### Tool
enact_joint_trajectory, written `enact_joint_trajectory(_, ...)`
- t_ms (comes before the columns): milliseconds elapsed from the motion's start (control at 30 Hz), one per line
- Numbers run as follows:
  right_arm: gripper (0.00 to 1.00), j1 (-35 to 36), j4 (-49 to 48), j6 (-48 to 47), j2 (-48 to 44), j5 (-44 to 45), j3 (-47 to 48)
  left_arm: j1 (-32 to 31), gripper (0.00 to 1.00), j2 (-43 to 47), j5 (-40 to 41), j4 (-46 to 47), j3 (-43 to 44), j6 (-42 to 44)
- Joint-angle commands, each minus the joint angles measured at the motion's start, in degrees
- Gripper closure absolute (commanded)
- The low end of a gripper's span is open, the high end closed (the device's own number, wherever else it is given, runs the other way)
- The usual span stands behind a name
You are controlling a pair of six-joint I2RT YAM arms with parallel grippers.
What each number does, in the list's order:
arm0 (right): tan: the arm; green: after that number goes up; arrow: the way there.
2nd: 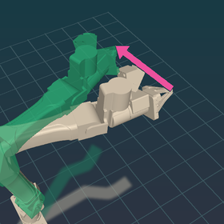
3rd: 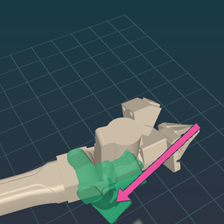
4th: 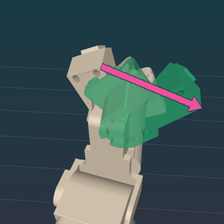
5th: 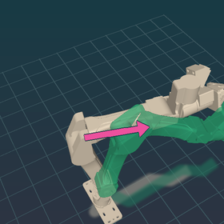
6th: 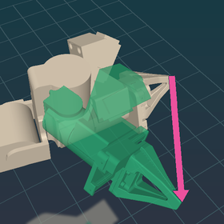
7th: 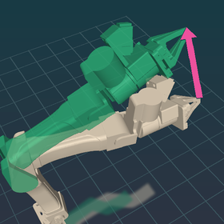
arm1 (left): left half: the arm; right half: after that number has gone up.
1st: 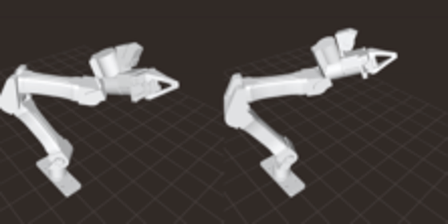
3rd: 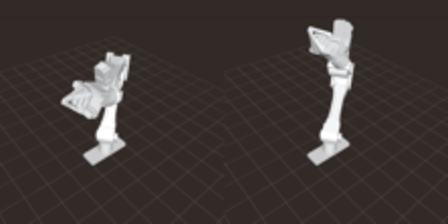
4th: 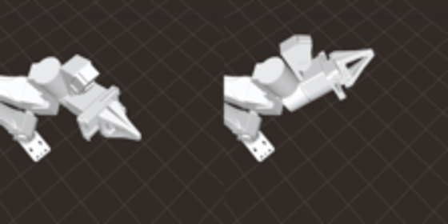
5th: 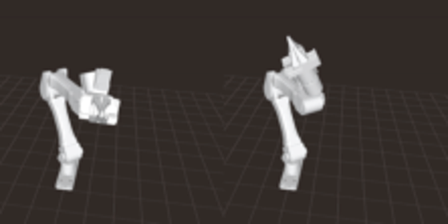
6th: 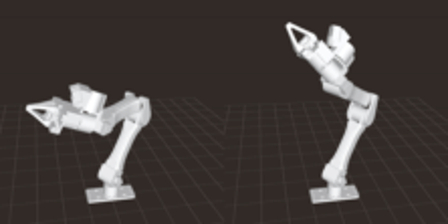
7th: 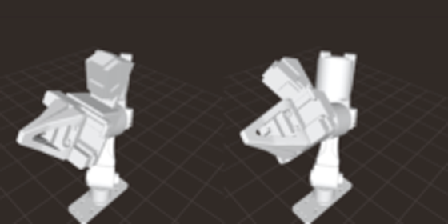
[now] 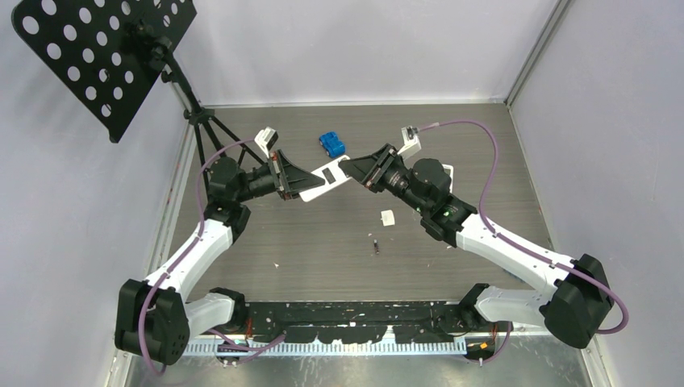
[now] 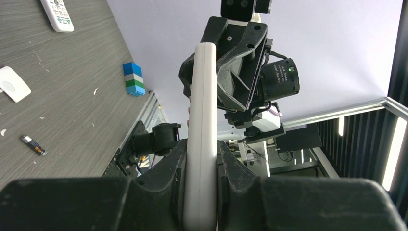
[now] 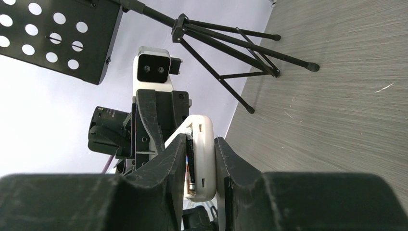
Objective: Load the batteries into the remote control
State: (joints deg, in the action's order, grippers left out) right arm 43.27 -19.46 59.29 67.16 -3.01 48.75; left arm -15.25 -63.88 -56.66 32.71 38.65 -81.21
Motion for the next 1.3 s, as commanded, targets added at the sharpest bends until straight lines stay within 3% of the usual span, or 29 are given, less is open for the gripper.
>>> enact_joint_trajectory(0, 0.85, -0.02, -2.69, -0.72, -0.09, -0.56, 1.57, -0.14, 1.0, 0.77, -1.0, 1.04, 1.69, 1.57)
enact_joint_trajectory(100, 0.85, -0.24, -3.61, -0.07, -0.08, -1.22, 1.16, -0.14, 1.0, 0.84, -1.01, 1.04, 1.7, 1.54)
enact_joint_trajectory(267, 0.52, -1.0, -6.31, 1.58, -0.17, -2.6, 0.18, -0.14, 1.0, 1.05, -1.01, 1.04, 1.52, 1.61)
enact_joint_trajectory(400, 0.46, -1.96, -8.25, 3.28, -0.77, -3.3, -0.71, -0.14, 1.0, 1.04, -1.05, 1.01, 1.21, 1.79)
enact_joint_trajectory(500, 0.49, -2.36, -9.23, 4.12, -0.97, -3.56, -1.24, -0.14, 1.0, 0.96, -1.03, 1.04, 1.08, 1.92)
enact_joint_trajectory(1000, 0.87, -2.86, -8.56, 1.97, 0.93, -5.94, -1.14, -0.14, 1.0, 0.96, -0.99, 1.04, 1.25, 2.15)
enact_joint_trajectory(1067, 0.87, -2.92, -7.72, 1.43, 0.84, -5.89, -1.09, -0.14, 1.0, 0.9, -0.96, 1.0, 1.25, 2.33)
enact_joint_trajectory(1133, 0.81, -2.92, -6.68, 0.62, 0.39, -5.34, -1.06, -0.14, 1.0, 0.86, -0.88, 0.47, 1.25, 2.93)
enact_joint_trajectory(1267, 0.53, -3.77, -2.81, -1.01, -2.42, -3.6, -0.46, -0.07, 1.0, 1.05, -0.72, -2.44, 1.08, 6.68)
